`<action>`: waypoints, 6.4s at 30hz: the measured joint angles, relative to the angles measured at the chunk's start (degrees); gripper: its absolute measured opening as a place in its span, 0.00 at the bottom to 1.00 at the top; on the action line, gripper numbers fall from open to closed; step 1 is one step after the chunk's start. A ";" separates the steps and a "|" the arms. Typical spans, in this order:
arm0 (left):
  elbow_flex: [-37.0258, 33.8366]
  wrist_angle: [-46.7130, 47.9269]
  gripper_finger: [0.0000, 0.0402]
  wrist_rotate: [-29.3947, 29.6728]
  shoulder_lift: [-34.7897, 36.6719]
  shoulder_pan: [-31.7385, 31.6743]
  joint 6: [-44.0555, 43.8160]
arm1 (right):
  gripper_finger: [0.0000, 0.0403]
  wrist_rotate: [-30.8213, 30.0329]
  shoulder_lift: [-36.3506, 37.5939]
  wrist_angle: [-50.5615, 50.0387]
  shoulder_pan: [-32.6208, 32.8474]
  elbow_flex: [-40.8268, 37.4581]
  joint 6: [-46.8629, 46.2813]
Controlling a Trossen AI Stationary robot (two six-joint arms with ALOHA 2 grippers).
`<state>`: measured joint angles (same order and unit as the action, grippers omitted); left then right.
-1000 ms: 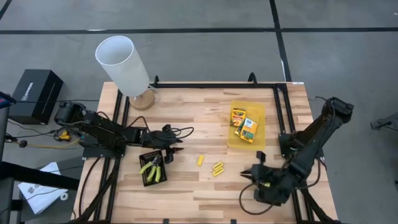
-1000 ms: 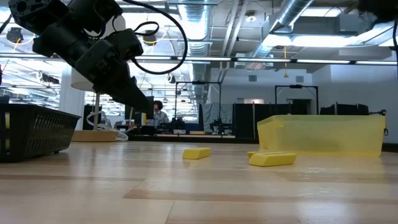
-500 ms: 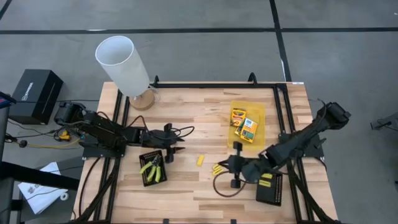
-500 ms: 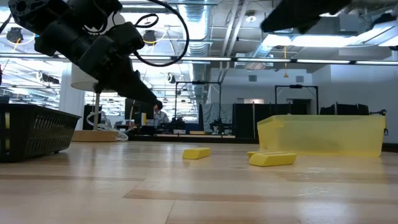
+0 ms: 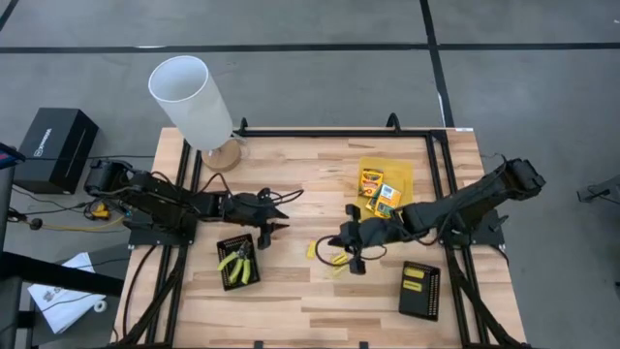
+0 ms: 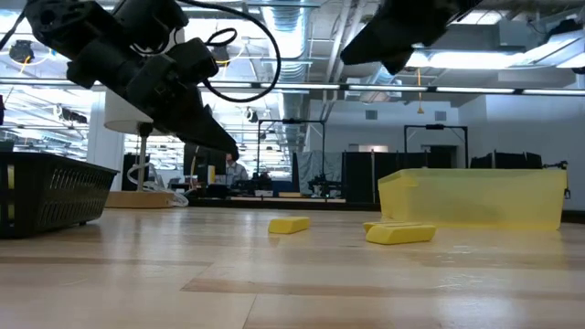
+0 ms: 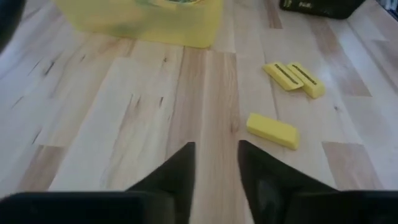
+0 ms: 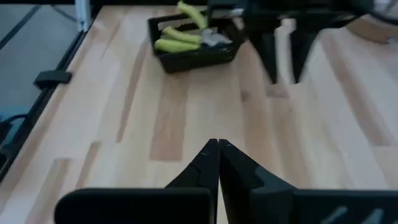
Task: Pick & Place School Supplies
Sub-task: Put the eraser into the right black bin
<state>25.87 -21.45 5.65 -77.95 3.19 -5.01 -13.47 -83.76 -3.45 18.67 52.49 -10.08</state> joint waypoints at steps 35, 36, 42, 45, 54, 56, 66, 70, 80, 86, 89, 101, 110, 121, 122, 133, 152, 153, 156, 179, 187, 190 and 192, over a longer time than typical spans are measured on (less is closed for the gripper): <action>0.00 -12.28 0.05 -5.27 0.00 1.50 -0.37 | 0.00 -7.64 -18.41 20.55 0.75 -0.06 -1.25; 0.00 -11.98 0.05 -5.78 -0.02 1.47 -2.00 | 0.00 -8.23 -18.62 19.59 0.75 -0.07 -2.06; -1.33 -12.08 0.05 -6.83 -0.57 3.71 -2.87 | 0.00 -10.11 -18.71 17.75 1.25 -0.80 -4.98; -1.66 -12.17 0.05 -6.06 -0.57 4.54 -2.95 | 0.00 -10.61 -18.70 18.21 1.68 -1.47 -7.51; -1.66 -12.66 0.05 -1.82 -0.55 8.22 -1.12 | 0.00 -10.52 -21.87 23.75 1.27 -5.73 -13.09; -1.66 -12.89 0.05 -1.37 -0.55 8.25 -0.99 | 0.00 -10.26 -22.28 21.93 0.85 -6.37 -12.56; -1.64 -13.46 0.05 -1.14 -0.55 8.21 -0.83 | 0.00 -4.65 -24.82 26.89 -0.87 -5.57 -12.17; -1.65 -13.49 0.05 -1.14 -0.55 8.21 -0.82 | 0.00 -2.84 -27.29 29.22 -1.23 -5.65 -12.43; -1.66 -13.51 0.05 -1.16 -0.55 8.21 -0.82 | 0.00 -0.54 -28.40 32.48 -2.31 -5.53 -12.21; -1.64 -13.51 0.05 -1.16 -0.55 8.21 -0.80 | 0.00 0.43 -28.29 32.46 -2.31 -4.21 -11.24; -1.64 -13.51 0.05 -1.16 -0.55 8.21 -0.80 | 0.00 0.61 -28.29 31.97 -2.29 -4.12 -11.09; -1.64 -13.51 0.05 -1.20 -0.55 7.99 -0.80 | 0.00 1.46 -28.83 30.51 -2.32 -4.15 -12.45; -1.64 -13.46 0.05 -1.38 -0.55 7.99 -0.80 | 0.00 1.84 -28.72 27.76 -2.31 -4.09 -14.73; -1.64 -13.42 0.05 -2.44 -0.55 7.99 -1.03 | 0.00 2.99 -28.80 26.35 -2.36 -4.13 -15.48; -1.64 -13.42 0.05 -2.45 -0.55 7.99 -1.04 | 0.00 3.02 -28.79 26.34 -2.36 -4.13 -15.48; -1.64 -13.36 0.05 -2.54 -0.55 7.99 -1.25 | 0.00 5.95 -28.77 25.84 -2.40 -4.09 -16.96; -1.64 -13.29 0.05 -2.53 -0.55 7.99 -1.23 | 0.00 15.17 -28.79 32.68 1.03 -4.31 -17.82; -1.64 -13.27 0.05 -2.51 -0.55 7.99 -1.15 | 0.00 15.11 -28.41 33.47 1.38 -4.31 -16.91; -1.62 -13.29 0.05 -2.51 -0.55 7.99 -1.01 | 0.00 14.04 -26.81 35.34 1.62 -4.26 -13.02; -1.62 -4.93 0.22 1.90 0.88 4.31 5.27 | 0.25 19.65 -14.01 2.33 -9.28 0.83 15.34; -1.62 -1.36 0.37 6.64 10.23 4.31 6.72 | 0.33 21.82 -16.48 -3.85 -11.89 5.33 21.66; -1.64 2.02 0.40 7.15 13.63 4.31 6.73 | 0.35 22.87 -17.01 -6.40 -12.89 5.82 22.65; -1.64 3.68 0.40 7.56 15.22 4.31 6.72 | 0.36 23.71 -16.79 -5.60 -13.47 6.19 23.83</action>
<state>24.23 -17.77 13.21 -62.74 7.51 1.72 10.24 -100.56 -9.04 5.20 58.68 13.75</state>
